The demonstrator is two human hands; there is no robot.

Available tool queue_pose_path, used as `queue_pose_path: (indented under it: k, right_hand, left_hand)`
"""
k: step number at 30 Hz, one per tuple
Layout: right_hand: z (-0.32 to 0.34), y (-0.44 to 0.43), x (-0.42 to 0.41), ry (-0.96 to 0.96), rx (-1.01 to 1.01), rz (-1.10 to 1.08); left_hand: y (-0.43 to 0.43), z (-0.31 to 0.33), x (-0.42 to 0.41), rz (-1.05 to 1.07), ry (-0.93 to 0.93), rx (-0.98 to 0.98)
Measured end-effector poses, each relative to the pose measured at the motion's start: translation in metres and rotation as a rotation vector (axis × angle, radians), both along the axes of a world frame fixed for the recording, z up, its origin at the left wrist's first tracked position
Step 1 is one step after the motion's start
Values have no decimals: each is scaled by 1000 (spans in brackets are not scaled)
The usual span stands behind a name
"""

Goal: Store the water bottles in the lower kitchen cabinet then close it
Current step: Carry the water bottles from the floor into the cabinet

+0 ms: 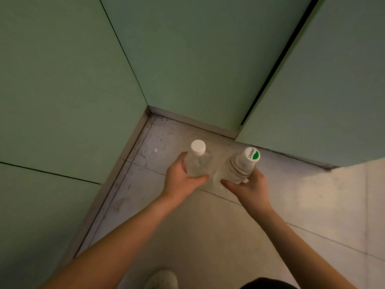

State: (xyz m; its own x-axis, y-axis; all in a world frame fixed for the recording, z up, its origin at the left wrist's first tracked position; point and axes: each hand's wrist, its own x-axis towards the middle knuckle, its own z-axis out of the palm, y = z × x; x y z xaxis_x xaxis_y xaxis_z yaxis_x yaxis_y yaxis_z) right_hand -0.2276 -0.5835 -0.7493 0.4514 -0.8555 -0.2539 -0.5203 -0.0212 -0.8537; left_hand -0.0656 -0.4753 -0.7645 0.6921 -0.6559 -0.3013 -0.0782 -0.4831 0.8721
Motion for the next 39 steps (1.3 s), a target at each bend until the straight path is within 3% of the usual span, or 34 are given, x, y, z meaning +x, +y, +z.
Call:
queue_pose_path:
  k: [8,19,24,31,39]
  right_hand:
    - [205,41,-11,-7,122,-7]
    - [598,91,-35,-108,225,78]
    - [738,120,-54,-192,170,119]
    - [834,161,-54,-312,145,221]
    - [870,187,17,-391,152,312]
  left_hand:
    - [48,193,-4,34,28,89]
    - [116,587,-31,32,113,5]
    - [150,733,-60,37,79,-48]
    - [190,842,-77,157,14,-247]
    - [219,870,-15,246,39,-416]
